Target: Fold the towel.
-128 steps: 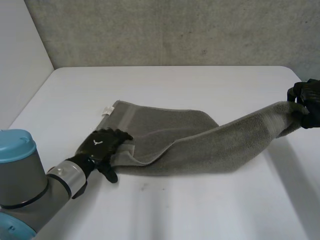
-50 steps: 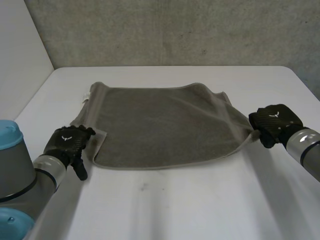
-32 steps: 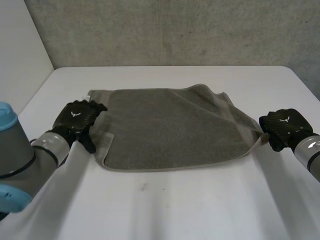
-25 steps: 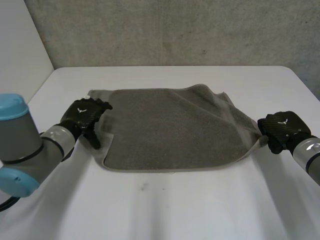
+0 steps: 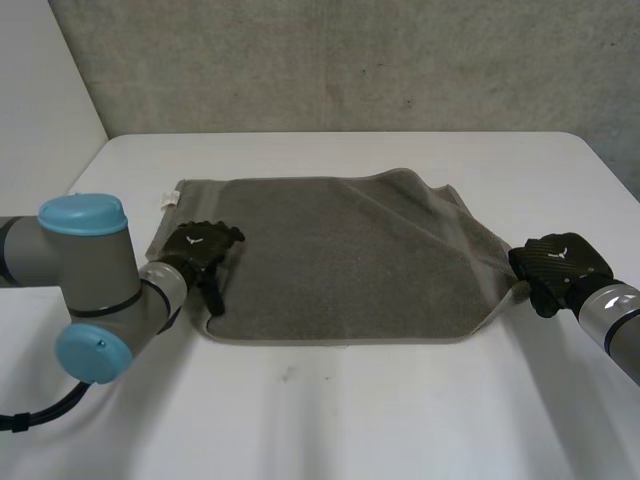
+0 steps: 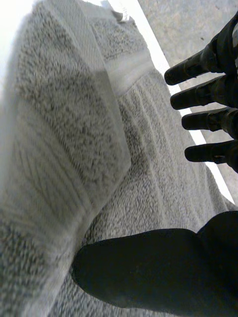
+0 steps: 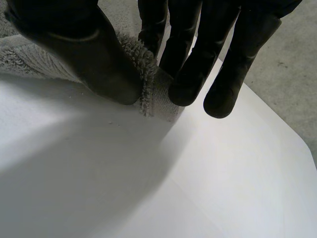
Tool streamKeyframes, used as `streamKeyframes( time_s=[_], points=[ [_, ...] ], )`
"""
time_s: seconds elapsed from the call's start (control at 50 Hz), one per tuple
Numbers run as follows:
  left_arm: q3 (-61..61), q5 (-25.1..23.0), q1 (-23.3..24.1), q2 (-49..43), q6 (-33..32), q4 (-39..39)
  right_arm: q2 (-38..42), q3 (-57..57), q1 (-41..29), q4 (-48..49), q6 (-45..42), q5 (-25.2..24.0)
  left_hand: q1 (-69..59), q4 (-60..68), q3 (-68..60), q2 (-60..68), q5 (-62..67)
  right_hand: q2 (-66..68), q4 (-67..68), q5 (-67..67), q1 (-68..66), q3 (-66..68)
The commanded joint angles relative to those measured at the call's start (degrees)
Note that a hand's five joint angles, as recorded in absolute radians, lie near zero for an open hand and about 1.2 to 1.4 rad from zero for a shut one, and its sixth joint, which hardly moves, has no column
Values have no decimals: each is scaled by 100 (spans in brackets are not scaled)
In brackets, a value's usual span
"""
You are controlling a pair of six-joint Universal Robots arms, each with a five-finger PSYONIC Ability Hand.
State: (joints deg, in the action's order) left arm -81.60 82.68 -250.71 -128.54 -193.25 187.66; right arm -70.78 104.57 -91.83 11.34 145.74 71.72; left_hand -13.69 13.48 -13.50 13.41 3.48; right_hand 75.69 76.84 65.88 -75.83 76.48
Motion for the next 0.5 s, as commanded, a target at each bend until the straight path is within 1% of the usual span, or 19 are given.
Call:
streamKeyframes(
  time_s=[0.02,0.14,0.18,0.2,0.24,0.26,0.3,0.32,0.34,0.36,0.4,0.42,0.46,0.48,0.5],
  points=[
    [-14,55,57,-31,15,16,12,2,-2,0,-2,0,-90,111,-108,118,110,431,316,412,-417,352],
    [-14,214,57,-22,-3,16,12,2,-2,0,-2,0,-106,128,-125,134,127,431,316,412,-417,352],
    [-14,423,57,-22,-29,33,12,2,-2,0,-11,0,-106,128,-125,134,127,431,316,412,-417,352],
    [-14,425,57,-22,-29,33,12,2,-2,0,-11,0,-106,128,-125,134,127,431,316,412,-417,352],
    [-14,713,48,-22,-38,42,12,2,-2,0,-11,-9,-157,178,-175,184,177,431,316,412,-417,352],
    [-14,715,48,-22,-38,42,12,2,-2,0,-11,-9,-157,178,-176,185,178,431,316,412,-417,352],
    [3,1047,4,-13,-55,51,3,2,-2,0,-11,-9,-157,178,-176,185,178,431,316,412,-417,352],
    [4,1049,4,-13,-55,51,3,2,-2,0,-11,-9,-157,178,-176,185,178,431,316,412,-417,352],
    [4,1205,-39,-5,-55,51,3,2,-2,0,-11,-9,-157,178,-176,185,178,431,316,412,-417,352],
    [4,1207,-40,-5,-55,51,3,2,-2,0,-11,-9,-157,178,-176,185,178,431,316,412,-417,352],
    [-40,1548,-179,48,-55,60,3,2,-2,0,-2,-9,-140,162,-159,168,161,431,316,412,-417,352],
    [-40,1550,-180,48,-55,60,3,2,-2,0,-11,-9,-140,162,-159,168,161,431,316,412,-417,352],
    [-224,1795,-425,223,-55,69,3,2,7,0,-11,-9,-73,95,-92,101,94,431,316,412,-417,352],
    [-225,1796,-426,224,-55,69,3,-7,7,0,-11,-9,-73,94,-92,101,94,431,316,412,-417,352],
    [-355,1865,-531,372,-55,103,3,-7,7,0,-11,-9,-23,44,-42,51,44,431,316,412,-417,352]
  ],
)
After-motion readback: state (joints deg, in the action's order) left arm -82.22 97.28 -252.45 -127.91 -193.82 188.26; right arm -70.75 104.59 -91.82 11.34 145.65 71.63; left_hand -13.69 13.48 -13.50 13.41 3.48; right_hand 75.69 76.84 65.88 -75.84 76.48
